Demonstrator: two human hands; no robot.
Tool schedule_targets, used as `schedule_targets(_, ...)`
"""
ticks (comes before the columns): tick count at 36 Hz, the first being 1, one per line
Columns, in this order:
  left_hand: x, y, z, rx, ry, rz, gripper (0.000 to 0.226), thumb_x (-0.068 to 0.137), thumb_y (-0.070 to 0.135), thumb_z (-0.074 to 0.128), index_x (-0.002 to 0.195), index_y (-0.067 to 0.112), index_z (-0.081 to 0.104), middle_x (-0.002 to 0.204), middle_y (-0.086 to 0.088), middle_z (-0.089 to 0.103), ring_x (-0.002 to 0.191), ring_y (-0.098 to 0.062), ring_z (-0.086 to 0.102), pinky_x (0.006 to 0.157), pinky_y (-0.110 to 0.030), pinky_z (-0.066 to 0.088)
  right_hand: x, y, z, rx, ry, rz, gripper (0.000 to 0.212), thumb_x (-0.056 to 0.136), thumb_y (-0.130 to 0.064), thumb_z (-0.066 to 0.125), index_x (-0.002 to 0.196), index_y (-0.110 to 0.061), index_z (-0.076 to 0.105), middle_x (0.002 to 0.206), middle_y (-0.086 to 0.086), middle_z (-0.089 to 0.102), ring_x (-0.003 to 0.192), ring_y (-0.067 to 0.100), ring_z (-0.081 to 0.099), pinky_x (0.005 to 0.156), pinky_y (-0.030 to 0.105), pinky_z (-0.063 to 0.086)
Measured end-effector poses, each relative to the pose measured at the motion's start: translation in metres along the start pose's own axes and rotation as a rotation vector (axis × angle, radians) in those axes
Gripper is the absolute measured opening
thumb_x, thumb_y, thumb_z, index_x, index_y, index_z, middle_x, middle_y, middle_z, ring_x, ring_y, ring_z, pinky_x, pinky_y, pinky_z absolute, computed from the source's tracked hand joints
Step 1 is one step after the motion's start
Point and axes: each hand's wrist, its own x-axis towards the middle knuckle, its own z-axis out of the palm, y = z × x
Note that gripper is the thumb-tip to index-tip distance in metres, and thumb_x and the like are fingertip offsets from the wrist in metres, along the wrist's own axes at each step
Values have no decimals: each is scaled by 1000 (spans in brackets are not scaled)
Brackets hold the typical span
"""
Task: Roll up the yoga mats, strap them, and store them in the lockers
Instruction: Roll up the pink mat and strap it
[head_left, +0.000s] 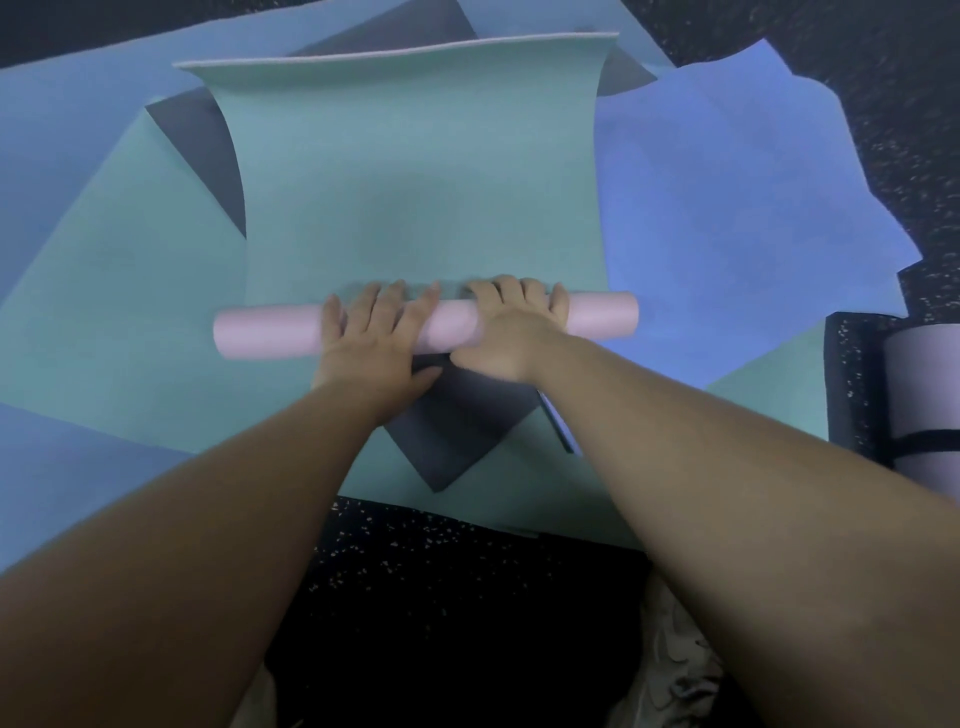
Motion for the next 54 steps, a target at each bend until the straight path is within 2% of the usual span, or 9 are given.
schedule_targets(6,15,-6,-5,62,-54,1,95,85,61,56,153,36,-5,158,-4,15,145,-27,12,117,-50,6,-12,14,38,-68,377,-56,71,89,-28,53,151,-24,21,151,-1,27,142,24,16,117,46,-5)
schedule_targets(11,19,-6,-4,114,-7,-21,85,89,52,56,153,37,2,144,-10,31,130,-32,30,114,-45,14,-6,10,46,-123,440,4,60,96,-15,45,151,-20,21,148,4,29,142,27,18,116,53,1)
schedule_targets(16,11,-8,-1,175,105,46,76,85,40,67,151,28,30,120,-17,52,106,-37,48,98,-49,32,-6,15,51,-277,545,-19,56,80,-19,68,133,-18,49,119,6,54,112,30,49,98,47,25)
schedule_targets(21,-3,-10,-2,185,77,54,72,91,44,57,152,32,21,125,-12,48,111,-34,44,102,-46,27,-17,20,61,-304,685,-106,59,65,-22,81,119,-16,58,100,5,61,90,30,56,81,42,27)
schedule_targets(25,-28,-4,2,185,48,32,71,92,47,54,152,34,20,125,-8,47,111,-31,43,102,-44,28,-36,19,67,-286,702,-135,61,66,-23,76,119,-16,46,99,5,60,88,29,55,80,41,27)
schedule_targets(31,-67,1,19,136,193,88,79,58,27,89,130,21,58,91,-15,57,77,-34,53,76,-48,44,-66,24,94,-280,737,-200,62,66,-32,77,119,-17,48,103,5,61,91,28,44,77,42,28)
schedule_targets(38,-112,12,24,140,142,85,78,49,26,92,122,21,65,87,-13,60,71,-33,55,71,-48,47,-105,22,118,-334,776,-205,44,76,-38,51,116,-18,49,99,5,63,85,27,52,72,40,31)
schedule_targets(49,-168,28,40,91,54,3,67,62,21,79,123,26,53,80,-9,58,69,-31,55,70,-44,45,-141,25,140,-318,733,-319,42,77,-39,46,113,-17,49,93,5,63,85,27,44,72,40,30)
schedule_targets(54,-166,28,43,52,-9,-40,77,56,27,85,123,28,46,83,-9,58,71,-31,55,70,-44,44,-144,23,142,-270,627,-273,44,79,-36,48,117,-15,52,99,7,64,91,29,55,78,42,33)
